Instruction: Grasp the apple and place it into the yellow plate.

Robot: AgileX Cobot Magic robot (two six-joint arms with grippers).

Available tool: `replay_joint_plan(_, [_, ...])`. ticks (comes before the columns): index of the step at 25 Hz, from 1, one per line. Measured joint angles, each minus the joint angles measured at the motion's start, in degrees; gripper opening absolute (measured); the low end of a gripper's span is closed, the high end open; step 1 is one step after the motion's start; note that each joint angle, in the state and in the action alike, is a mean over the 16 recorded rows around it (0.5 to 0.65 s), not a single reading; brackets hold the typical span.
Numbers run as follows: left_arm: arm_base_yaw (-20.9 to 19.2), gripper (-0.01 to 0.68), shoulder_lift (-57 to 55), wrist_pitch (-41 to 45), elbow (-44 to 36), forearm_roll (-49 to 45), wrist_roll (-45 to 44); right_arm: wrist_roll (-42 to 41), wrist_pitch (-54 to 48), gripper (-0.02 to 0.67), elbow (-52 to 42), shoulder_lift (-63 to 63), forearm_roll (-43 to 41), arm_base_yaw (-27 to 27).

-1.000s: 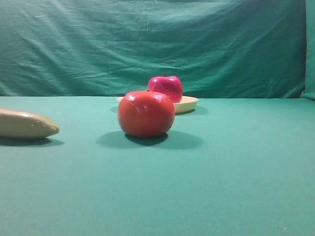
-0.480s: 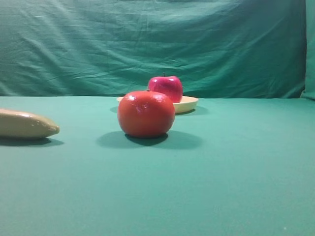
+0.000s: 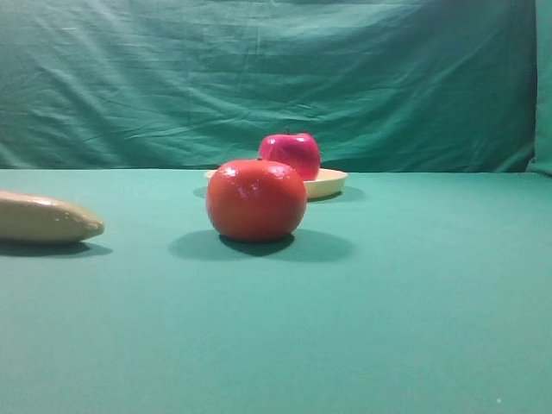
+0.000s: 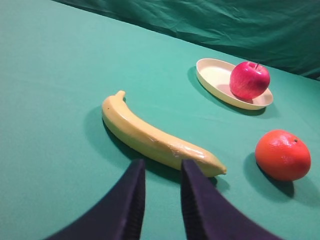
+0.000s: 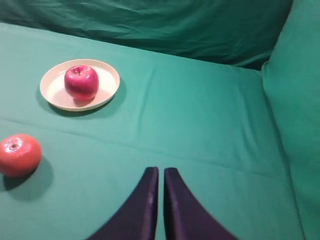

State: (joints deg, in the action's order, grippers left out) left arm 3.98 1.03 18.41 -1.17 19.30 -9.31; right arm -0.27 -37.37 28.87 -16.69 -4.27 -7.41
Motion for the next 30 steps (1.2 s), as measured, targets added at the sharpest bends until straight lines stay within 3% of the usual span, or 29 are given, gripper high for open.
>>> replay_joint_plan(13, [0.0, 0.157, 0.0, 0.0, 0.0, 0.0, 0.0, -0.1, 15.3, 0.0, -25.2, 14.6, 1.3, 3.3])
replay_joint_plan(30, [0.0, 0.157, 0.0, 0.0, 0.0, 0.0, 0.0, -1.3, 16.1, 0.0, -30.4, 17.4, 3.2, 6.7])
